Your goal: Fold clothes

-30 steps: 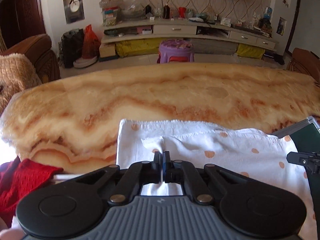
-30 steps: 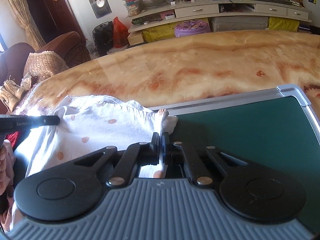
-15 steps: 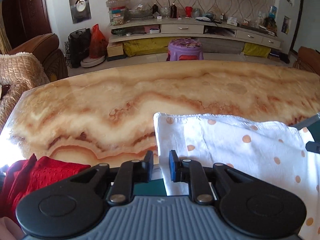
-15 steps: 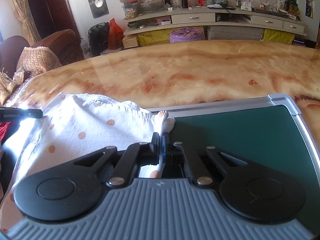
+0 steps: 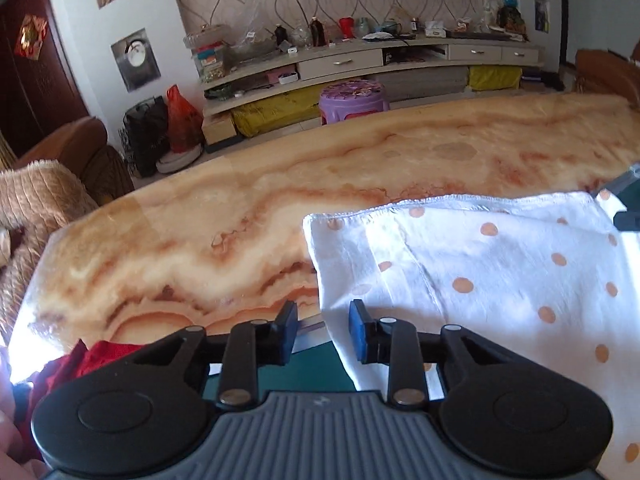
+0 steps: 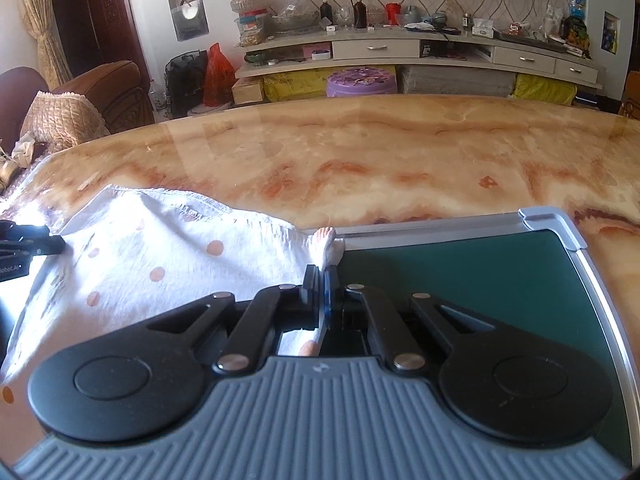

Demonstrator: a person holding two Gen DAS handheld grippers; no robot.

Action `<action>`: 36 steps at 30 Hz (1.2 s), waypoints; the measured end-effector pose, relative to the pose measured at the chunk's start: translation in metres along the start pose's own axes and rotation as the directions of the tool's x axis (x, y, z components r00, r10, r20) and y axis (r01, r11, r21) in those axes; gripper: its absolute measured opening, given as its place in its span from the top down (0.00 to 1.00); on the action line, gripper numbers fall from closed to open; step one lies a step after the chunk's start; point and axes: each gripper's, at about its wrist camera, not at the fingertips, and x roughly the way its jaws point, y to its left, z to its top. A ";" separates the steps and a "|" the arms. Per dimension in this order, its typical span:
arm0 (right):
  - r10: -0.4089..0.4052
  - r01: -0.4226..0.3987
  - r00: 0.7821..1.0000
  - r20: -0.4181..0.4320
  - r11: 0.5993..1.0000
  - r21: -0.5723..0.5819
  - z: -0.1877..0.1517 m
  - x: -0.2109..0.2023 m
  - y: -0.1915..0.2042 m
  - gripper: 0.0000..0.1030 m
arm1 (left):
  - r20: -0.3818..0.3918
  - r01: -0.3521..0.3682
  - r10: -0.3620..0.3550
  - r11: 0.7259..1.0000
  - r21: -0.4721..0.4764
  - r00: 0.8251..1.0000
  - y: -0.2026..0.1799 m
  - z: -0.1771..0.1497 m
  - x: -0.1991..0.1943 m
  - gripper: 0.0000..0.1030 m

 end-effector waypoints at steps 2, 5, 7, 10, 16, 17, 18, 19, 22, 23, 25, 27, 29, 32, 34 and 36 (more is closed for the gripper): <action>0.008 -0.008 1.000 0.000 1.000 0.010 0.000 0.000 -0.002 0.95 | 0.001 -0.013 0.013 1.000 0.000 1.000 -0.001 0.001 -0.001 0.56; 0.022 -0.022 1.000 -0.005 0.999 0.035 0.002 0.000 -0.005 0.93 | 0.006 -0.002 0.002 0.999 -0.036 1.000 -0.001 0.003 -0.003 0.77; 0.031 -0.030 0.999 -0.011 0.998 0.059 0.005 -0.003 -0.009 0.76 | 0.028 0.111 -0.109 0.990 -0.091 0.994 0.005 0.001 -0.014 0.82; 0.109 -0.110 0.994 0.030 0.994 0.025 0.006 -0.025 -0.001 0.70 | 0.051 0.300 -0.296 0.947 -0.117 0.954 0.005 -0.003 -0.033 0.79; 0.381 -0.421 0.904 -0.195 0.872 -0.249 -0.026 -0.052 0.081 0.70 | -0.036 0.333 -0.332 0.942 0.035 0.943 -0.025 -0.028 -0.033 0.77; 0.365 -0.418 0.906 -0.215 0.855 -0.308 -0.034 -0.055 0.091 0.70 | -0.027 0.310 -0.309 0.949 0.057 0.951 -0.025 -0.033 -0.034 0.78; 0.343 -0.404 0.913 -0.221 0.838 -0.367 -0.043 -0.058 0.098 0.70 | -0.019 0.272 -0.271 0.959 0.084 0.962 -0.026 -0.036 -0.036 0.78; 0.321 -0.388 0.920 -0.224 0.824 -0.413 -0.048 -0.062 0.101 0.70 | -0.011 0.242 -0.242 0.965 0.099 0.970 -0.024 -0.040 -0.037 0.74; 0.280 -0.362 0.928 -0.247 0.836 -0.412 -0.045 -0.073 0.087 0.72 | 0.001 0.194 -0.194 0.981 0.032 0.981 -0.004 -0.044 -0.036 0.64; 0.267 -0.349 0.933 -0.242 0.838 -0.419 -0.046 -0.076 0.080 0.72 | 0.002 0.171 -0.171 0.985 0.028 0.985 0.000 -0.045 -0.035 0.64; 0.257 -0.336 0.938 -0.234 0.842 -0.422 -0.046 -0.081 0.066 0.72 | -0.002 0.124 -0.124 0.992 0.017 0.992 0.005 -0.044 -0.036 0.64; 0.239 -0.319 0.943 -0.232 0.851 -0.418 -0.043 -0.084 0.063 0.72 | -0.023 0.073 -0.074 0.997 -0.004 0.997 0.007 -0.041 -0.038 0.64; 0.204 -0.284 0.952 -0.227 0.865 -0.414 -0.041 -0.093 0.061 0.70 | -0.056 0.047 -0.051 0.997 -0.061 0.997 0.011 -0.041 -0.046 0.66; 0.247 -0.290 0.956 -0.161 0.889 -0.356 -0.041 -0.140 0.033 0.70 | -0.024 0.185 -0.193 0.965 -0.187 0.981 0.019 -0.057 -0.085 0.67; 0.266 -0.285 0.958 -0.104 0.915 -0.285 -0.043 -0.191 0.001 0.65 | -0.001 0.287 -0.294 0.932 -0.222 0.956 0.014 -0.076 -0.121 0.64; 0.237 -0.250 0.968 -0.081 0.943 -0.218 -0.054 -0.243 -0.033 0.58 | 0.002 0.374 -0.384 0.900 -0.225 0.923 -0.001 -0.102 -0.159 0.63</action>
